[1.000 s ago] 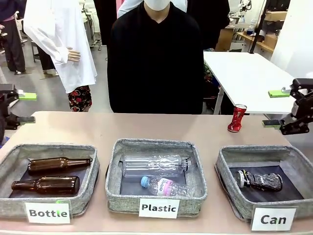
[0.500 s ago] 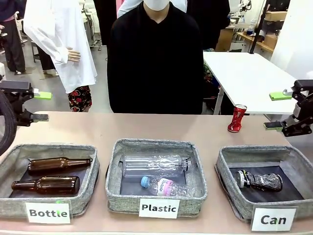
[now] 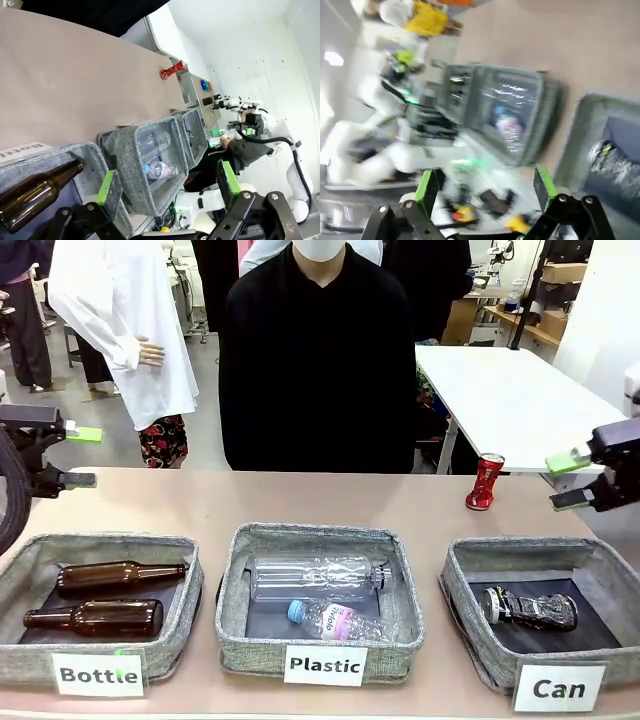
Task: Sort the can waste into the basket.
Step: Pick up the can waste from the table and place it in the right Fabric basket.
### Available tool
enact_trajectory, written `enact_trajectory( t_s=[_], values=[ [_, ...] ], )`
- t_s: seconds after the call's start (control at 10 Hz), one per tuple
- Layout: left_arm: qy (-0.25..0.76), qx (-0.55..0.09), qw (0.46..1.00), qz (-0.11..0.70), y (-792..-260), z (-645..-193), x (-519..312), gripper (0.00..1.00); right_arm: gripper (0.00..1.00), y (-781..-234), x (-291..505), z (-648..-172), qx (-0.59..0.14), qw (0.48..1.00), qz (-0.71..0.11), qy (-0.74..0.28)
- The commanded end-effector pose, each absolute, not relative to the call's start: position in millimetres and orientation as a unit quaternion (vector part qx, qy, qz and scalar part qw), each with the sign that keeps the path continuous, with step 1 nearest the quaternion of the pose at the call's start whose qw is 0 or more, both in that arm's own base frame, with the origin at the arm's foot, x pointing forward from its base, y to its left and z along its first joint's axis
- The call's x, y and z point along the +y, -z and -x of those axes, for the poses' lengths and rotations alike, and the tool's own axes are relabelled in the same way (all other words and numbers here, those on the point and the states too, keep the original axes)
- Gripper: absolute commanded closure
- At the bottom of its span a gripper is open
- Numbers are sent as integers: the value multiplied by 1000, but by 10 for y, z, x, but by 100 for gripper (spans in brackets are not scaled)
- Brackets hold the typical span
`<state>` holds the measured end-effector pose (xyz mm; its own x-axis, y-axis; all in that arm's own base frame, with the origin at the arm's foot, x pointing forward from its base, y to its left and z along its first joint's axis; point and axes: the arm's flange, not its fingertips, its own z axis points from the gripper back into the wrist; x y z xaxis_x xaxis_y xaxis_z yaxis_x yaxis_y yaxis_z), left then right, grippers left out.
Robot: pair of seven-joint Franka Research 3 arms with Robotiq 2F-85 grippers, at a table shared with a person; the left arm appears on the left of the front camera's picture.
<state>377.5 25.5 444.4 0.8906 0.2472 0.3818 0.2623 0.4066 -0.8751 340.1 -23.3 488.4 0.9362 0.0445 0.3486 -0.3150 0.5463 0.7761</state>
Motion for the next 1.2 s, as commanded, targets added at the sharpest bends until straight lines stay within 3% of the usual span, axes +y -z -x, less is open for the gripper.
enact_trajectory(
  t_s=[0.0,0.2,0.3,0.4,0.5,0.6,0.7,0.8,1.1],
  values=[
    [16,-235,807,541,-4444,-3767,292,0,0,-4495,-358,-4189,-426,855,-125,-266],
    [16,-235,807,541,-4444,-3767,292,0,0,-4289,-601,-4402,-449,865,-44,-219],
    [16,-235,807,541,-4444,-3767,292,0,0,-4475,-672,-4136,-323,935,-119,-88],
    [16,-235,807,541,-4444,-3767,292,0,0,-4430,-485,-4284,-248,899,-274,-237],
    [16,-235,807,541,-4444,-3767,292,0,0,-4430,-485,-4284,-248,899,-274,-237],
    [16,-235,807,541,-4444,-3767,292,0,0,-4396,-726,-4344,-290,912,-206,-203],
    [16,-235,807,541,-4444,-3767,292,0,0,-4396,-848,-4503,-255,923,-194,-213],
    [16,-235,807,541,-4444,-3767,292,0,0,-4416,-1110,-4781,-272,908,-243,-206],
    [16,-235,807,541,-4444,-3767,292,0,0,-4146,-1708,-5437,-299,795,-378,-369]
  ],
)
